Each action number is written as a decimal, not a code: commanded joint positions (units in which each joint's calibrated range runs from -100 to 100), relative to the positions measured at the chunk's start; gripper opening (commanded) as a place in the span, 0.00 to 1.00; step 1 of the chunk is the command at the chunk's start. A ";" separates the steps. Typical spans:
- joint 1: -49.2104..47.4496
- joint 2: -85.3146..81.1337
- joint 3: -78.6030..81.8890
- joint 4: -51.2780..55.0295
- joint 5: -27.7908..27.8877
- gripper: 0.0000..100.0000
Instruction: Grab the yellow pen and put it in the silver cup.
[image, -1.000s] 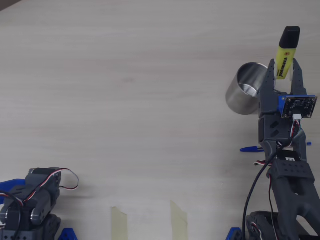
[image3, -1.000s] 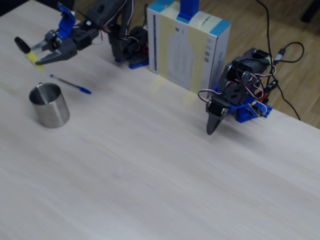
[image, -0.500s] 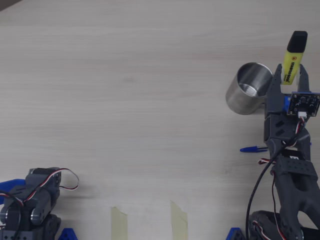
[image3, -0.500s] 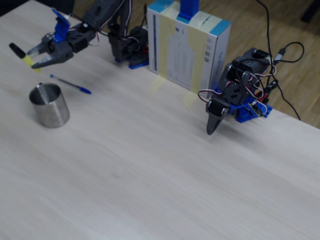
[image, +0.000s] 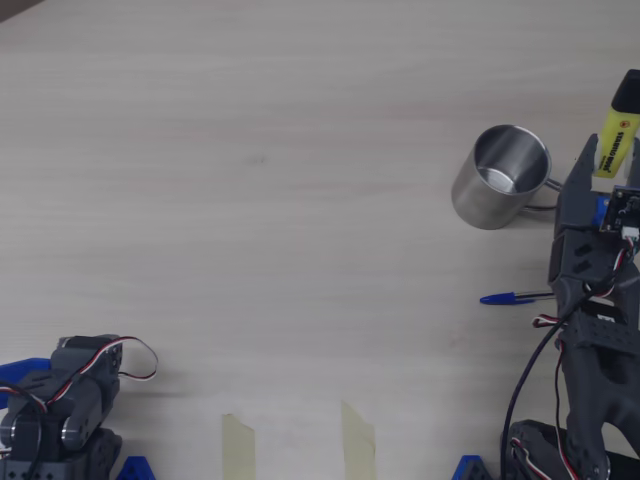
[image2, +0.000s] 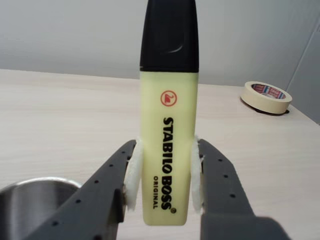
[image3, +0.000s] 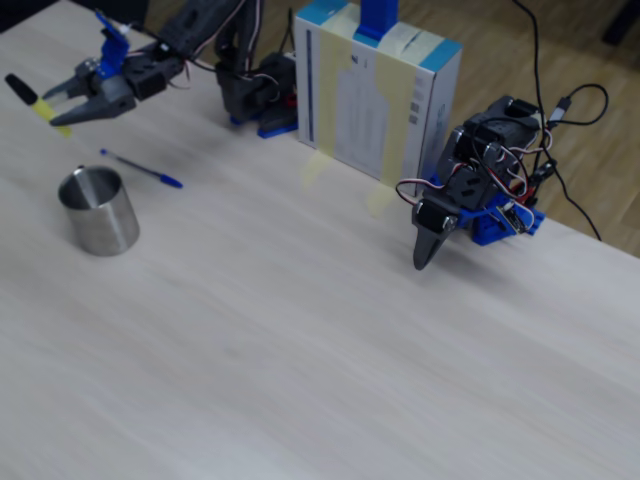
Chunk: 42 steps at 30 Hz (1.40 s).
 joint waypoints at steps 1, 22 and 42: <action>0.09 -0.26 1.86 -4.88 -0.02 0.02; -4.51 -0.35 4.57 -8.70 -0.44 0.02; -11.18 7.46 -1.76 -8.70 -0.39 0.02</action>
